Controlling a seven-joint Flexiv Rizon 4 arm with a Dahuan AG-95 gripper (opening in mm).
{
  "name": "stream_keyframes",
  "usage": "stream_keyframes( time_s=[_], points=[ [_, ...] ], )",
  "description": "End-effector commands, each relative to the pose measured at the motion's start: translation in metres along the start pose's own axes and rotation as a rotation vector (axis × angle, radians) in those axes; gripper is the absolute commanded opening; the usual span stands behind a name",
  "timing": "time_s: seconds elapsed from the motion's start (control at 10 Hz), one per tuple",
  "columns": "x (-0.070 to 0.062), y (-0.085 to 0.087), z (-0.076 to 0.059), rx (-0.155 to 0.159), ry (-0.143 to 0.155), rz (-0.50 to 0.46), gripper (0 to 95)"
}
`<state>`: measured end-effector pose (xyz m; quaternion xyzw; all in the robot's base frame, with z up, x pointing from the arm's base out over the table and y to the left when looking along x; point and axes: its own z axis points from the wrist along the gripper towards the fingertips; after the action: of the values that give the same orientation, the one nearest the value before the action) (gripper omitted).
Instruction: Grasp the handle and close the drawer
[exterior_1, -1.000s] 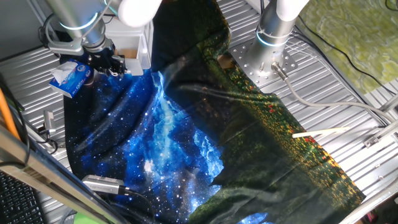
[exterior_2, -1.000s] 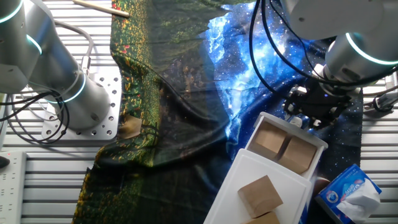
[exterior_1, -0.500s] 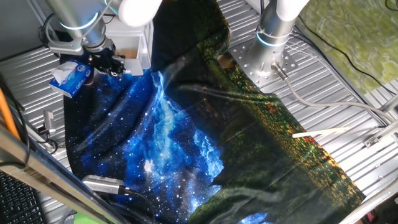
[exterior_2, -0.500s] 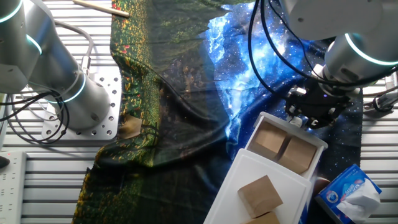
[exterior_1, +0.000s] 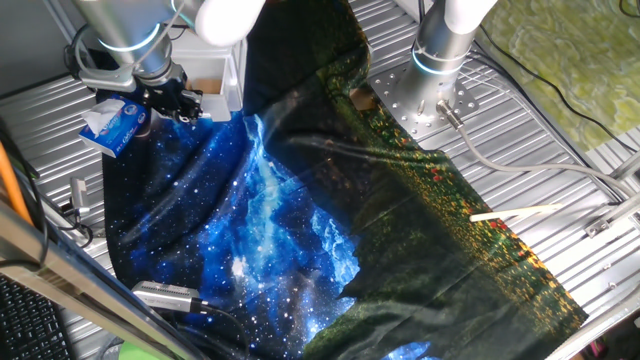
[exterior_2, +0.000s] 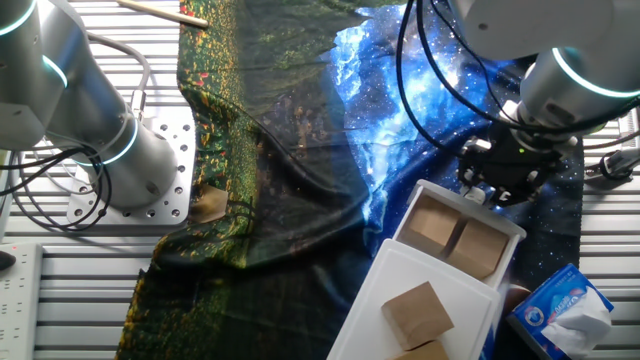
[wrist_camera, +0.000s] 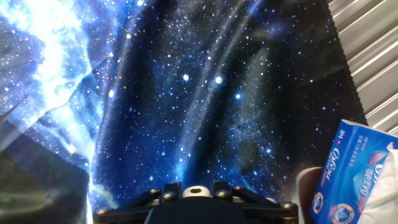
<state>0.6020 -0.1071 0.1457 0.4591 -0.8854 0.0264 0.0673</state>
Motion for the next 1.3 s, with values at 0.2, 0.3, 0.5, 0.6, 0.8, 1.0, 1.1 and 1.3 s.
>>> stream_keyframes(
  time_s=[0.2,0.3,0.5,0.6,0.8,1.0,1.1,1.3],
  points=[
    [0.004,0.002,0.001,0.004,0.002,-0.007,0.0],
    [0.005,0.002,0.0,0.002,0.004,-0.009,0.0],
    [0.007,0.002,-0.002,0.0,0.009,-0.016,0.0],
    [0.009,0.002,-0.003,-0.001,0.01,-0.018,0.0],
    [0.013,0.002,-0.004,-0.003,0.01,-0.025,0.0],
    [0.015,0.003,-0.002,-0.002,0.01,-0.027,0.0],
    [0.017,0.004,-0.002,-0.001,0.01,-0.028,0.0],
    [0.022,0.007,0.001,0.003,0.012,-0.03,0.0]
  ],
)
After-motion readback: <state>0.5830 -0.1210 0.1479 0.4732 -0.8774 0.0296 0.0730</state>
